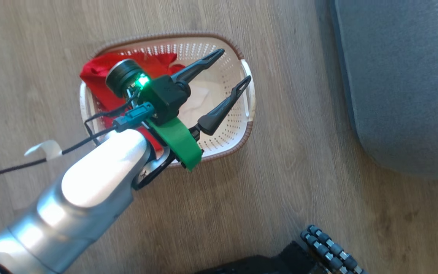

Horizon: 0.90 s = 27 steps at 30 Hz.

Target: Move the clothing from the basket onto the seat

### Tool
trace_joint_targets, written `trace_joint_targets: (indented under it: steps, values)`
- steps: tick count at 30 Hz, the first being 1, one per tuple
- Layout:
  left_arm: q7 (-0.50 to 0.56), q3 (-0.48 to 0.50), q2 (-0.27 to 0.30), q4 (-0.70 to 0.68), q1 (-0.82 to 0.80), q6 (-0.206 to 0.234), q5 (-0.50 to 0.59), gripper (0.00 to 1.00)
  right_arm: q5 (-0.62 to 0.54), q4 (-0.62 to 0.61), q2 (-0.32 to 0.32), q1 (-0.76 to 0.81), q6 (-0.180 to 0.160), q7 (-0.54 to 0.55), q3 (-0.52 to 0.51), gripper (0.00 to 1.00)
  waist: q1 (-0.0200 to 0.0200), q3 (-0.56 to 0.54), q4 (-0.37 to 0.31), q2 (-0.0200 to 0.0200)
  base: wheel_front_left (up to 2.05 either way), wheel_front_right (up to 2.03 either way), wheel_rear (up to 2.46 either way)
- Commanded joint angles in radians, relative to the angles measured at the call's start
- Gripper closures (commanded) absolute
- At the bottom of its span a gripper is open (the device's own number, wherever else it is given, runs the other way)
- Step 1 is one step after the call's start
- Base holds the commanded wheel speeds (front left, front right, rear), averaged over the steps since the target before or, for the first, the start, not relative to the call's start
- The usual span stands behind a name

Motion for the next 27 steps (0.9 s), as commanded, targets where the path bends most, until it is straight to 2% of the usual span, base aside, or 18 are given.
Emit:
trace_joint_targets:
  steps: [1, 5, 18, 23, 27]
  values:
    - [-0.005, 0.044, -0.001, -0.02, 0.014, -0.006, 0.007, 0.0, 0.019, -0.053, -0.009, 0.04, 0.007, -0.012, 0.04, 0.0, 0.0, -0.036, 0.01, 0.0, 0.0, 0.0, 0.0]
    - [-0.005, 0.084, -0.017, -0.003, 0.056, -0.006, 0.009, 0.0, 0.06, -0.145, 0.039, 0.125, 0.007, -0.013, 0.117, 0.0, 0.0, -0.096, 0.026, 0.0, 0.0, 0.0, 0.0]
    - [-0.005, 0.294, -0.074, 0.056, 0.207, -0.006, 0.04, 0.0, 0.274, -0.422, 0.111, 0.321, 0.007, -0.013, 0.35, 0.0, 0.0, -0.28, 0.126, 0.0, 0.0, 0.0, 0.0]
    - [-0.005, 0.362, -0.088, 0.072, 0.258, -0.006, 0.058, 0.0, 0.31, -0.479, 0.131, 0.369, 0.007, -0.013, 0.419, 0.0, 0.0, -0.33, 0.154, 0.0, 0.0, 0.0, 0.0]
    - [-0.005, 0.458, -0.106, 0.095, 0.315, -0.006, 0.085, 0.0, 0.336, -0.506, 0.14, 0.414, 0.007, -0.013, 0.477, 0.0, 0.0, -0.389, 0.189, 0.0, 0.0, 0.0, 0.0]
